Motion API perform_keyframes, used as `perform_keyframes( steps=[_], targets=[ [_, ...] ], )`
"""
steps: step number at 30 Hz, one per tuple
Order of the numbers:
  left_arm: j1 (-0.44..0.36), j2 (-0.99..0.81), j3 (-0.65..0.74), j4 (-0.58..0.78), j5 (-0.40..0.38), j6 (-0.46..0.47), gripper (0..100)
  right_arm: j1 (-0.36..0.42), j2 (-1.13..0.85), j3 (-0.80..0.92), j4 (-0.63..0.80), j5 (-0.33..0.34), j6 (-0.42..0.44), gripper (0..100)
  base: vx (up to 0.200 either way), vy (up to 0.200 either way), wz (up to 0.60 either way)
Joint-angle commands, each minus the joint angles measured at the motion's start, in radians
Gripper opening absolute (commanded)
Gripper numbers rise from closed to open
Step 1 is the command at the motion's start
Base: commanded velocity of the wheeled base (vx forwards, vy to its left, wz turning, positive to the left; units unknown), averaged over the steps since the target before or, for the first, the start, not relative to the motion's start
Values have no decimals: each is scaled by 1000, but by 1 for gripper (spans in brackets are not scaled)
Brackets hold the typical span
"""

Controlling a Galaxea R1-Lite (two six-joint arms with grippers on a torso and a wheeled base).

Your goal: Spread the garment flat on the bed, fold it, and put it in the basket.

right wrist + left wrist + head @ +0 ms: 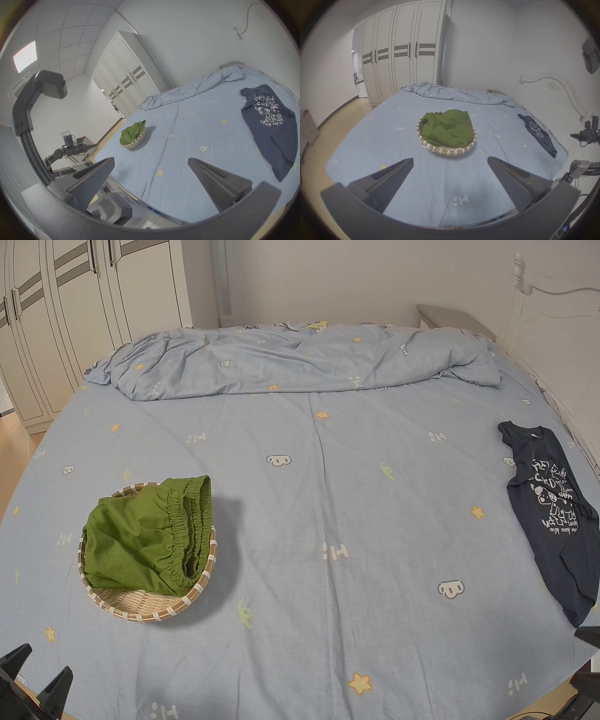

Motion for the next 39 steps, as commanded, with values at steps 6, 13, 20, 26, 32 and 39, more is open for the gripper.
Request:
perform_keyframes(
  steps=[6, 13, 20, 26, 32, 39],
  targets=[
    [29, -247, 152, 14, 21, -21, 100, 29, -93, 137, 8, -13, -13, 100, 0, 0, 0],
    [13, -293, 203, -67, 18, -14, 100, -15, -92, 271, 2, -261, -157, 100, 0, 0, 0],
    [13, -293, 318, -317, 80, -21, 100, -25, -92, 390, -210, -714, -191, 100, 0, 0, 0],
    [13, -293, 319, -316, 68, 49, 100, -178, -102, 404, -239, -880, -298, 100, 0, 0, 0],
    [13, -293, 349, -333, 89, 103, 100, -203, -145, 401, -245, -890, -393, 100, 0, 0, 0],
    [13, -293, 350, -333, 89, 95, 100, -192, -193, 441, -299, -633, -211, 100, 0, 0, 0]
  ],
)
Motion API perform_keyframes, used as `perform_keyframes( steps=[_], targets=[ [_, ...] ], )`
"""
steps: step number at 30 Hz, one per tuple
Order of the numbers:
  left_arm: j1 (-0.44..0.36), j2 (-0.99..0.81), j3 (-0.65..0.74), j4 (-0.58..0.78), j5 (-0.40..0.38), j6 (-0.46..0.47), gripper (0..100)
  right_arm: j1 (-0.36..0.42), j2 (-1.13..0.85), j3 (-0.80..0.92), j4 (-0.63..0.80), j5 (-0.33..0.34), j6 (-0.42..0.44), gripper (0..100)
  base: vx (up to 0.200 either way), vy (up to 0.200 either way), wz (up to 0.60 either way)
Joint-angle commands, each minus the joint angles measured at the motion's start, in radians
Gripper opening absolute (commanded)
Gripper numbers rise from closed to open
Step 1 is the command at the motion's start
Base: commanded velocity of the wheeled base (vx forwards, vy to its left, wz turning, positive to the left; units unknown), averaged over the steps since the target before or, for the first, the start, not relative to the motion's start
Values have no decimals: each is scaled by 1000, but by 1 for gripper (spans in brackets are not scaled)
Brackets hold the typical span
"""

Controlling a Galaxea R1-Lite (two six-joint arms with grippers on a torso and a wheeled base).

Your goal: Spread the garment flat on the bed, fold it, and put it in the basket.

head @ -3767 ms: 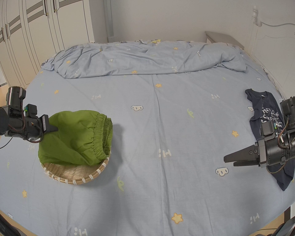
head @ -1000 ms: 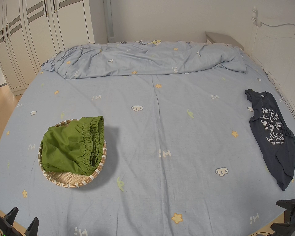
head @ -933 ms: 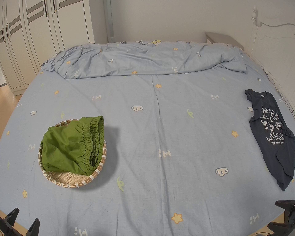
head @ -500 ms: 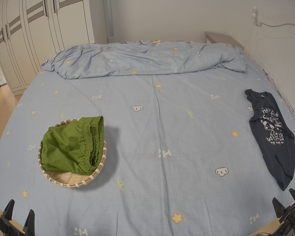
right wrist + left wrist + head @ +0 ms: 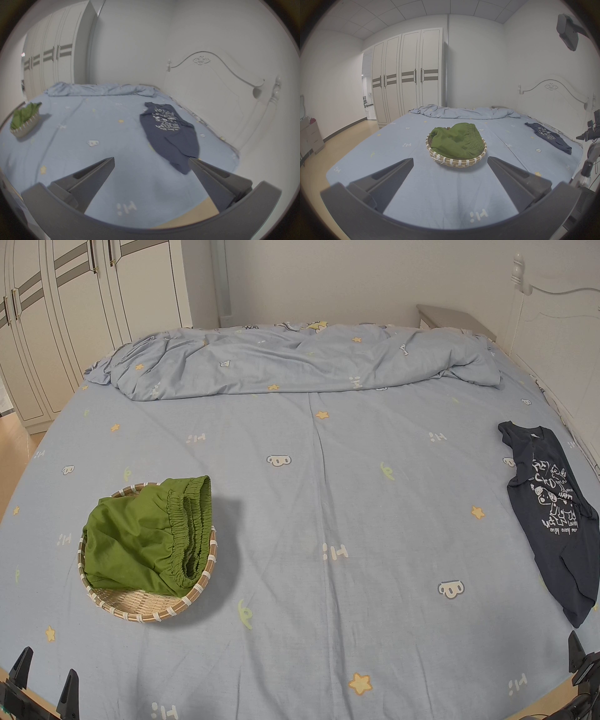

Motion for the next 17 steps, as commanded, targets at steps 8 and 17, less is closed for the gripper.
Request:
perform_keyframes(
  steps=[8, 17],
  targets=[
    [0, -10, 16, -7, 4, 15, 100, 43, -60, 65, -81, 302, 83, 100, 0, 0, 0],
    [0, -10, 16, -7, 4, 15, 100, 43, -60, 65, -81, 302, 78, 100, 0, 0, 0]
  ],
)
